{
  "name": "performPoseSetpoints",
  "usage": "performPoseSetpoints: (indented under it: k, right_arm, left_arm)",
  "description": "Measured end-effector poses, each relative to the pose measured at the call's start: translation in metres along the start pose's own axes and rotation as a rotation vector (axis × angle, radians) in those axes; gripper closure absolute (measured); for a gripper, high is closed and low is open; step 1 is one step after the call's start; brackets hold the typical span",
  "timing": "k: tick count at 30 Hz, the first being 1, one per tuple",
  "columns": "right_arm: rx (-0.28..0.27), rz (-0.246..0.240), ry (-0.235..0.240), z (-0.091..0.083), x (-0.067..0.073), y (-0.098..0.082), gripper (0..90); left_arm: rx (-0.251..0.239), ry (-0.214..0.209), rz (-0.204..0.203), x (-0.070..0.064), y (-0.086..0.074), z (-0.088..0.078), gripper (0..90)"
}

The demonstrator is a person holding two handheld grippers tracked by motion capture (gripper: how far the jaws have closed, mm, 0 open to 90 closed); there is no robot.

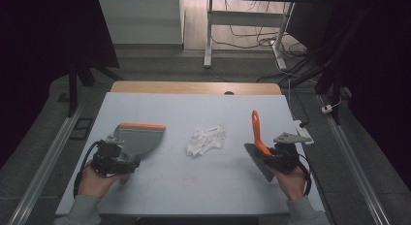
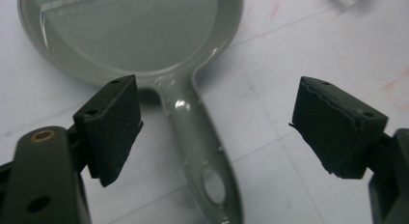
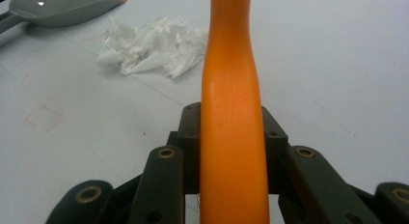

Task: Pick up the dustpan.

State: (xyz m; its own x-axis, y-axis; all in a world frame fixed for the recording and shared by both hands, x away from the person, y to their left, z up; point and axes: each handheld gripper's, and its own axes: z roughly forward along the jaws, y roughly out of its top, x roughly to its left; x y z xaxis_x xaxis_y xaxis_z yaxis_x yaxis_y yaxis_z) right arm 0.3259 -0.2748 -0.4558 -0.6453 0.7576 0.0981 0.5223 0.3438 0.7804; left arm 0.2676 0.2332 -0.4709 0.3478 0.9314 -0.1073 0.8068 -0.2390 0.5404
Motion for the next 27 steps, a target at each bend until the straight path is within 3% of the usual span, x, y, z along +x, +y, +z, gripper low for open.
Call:
performPoseSetpoints:
  k: [4, 13, 20, 24, 27]
  right_arm:
    - [0.006, 0.004, 0.002, 0.001, -0.001, -0.001, 70.2]
    - [0.009, 0.001, -0.004, 0.002, -0.001, -0.001, 70.2]
    - [0.011, 0.003, -0.009, 0.003, -0.004, -0.002, 70.2]
    - [0.012, 0.0, -0.008, 0.003, -0.003, -0.002, 70.2]
    - [0.012, -0.003, -0.009, 0.003, -0.003, -0.002, 70.2]
  left_arm:
    - [0.018, 0.011, -0.039, 0.005, -0.004, 0.01, 16.7]
    - [0.051, 0.008, -0.085, 0.012, -0.009, 0.036, 18.0]
    - [0.052, 0.011, -0.127, 0.017, -0.01, 0.051, 24.0]
    - [0.04, 0.022, -0.138, 0.019, -0.01, 0.053, 32.1]
    - [0.028, 0.005, -0.16, 0.021, -0.01, 0.054, 36.6]
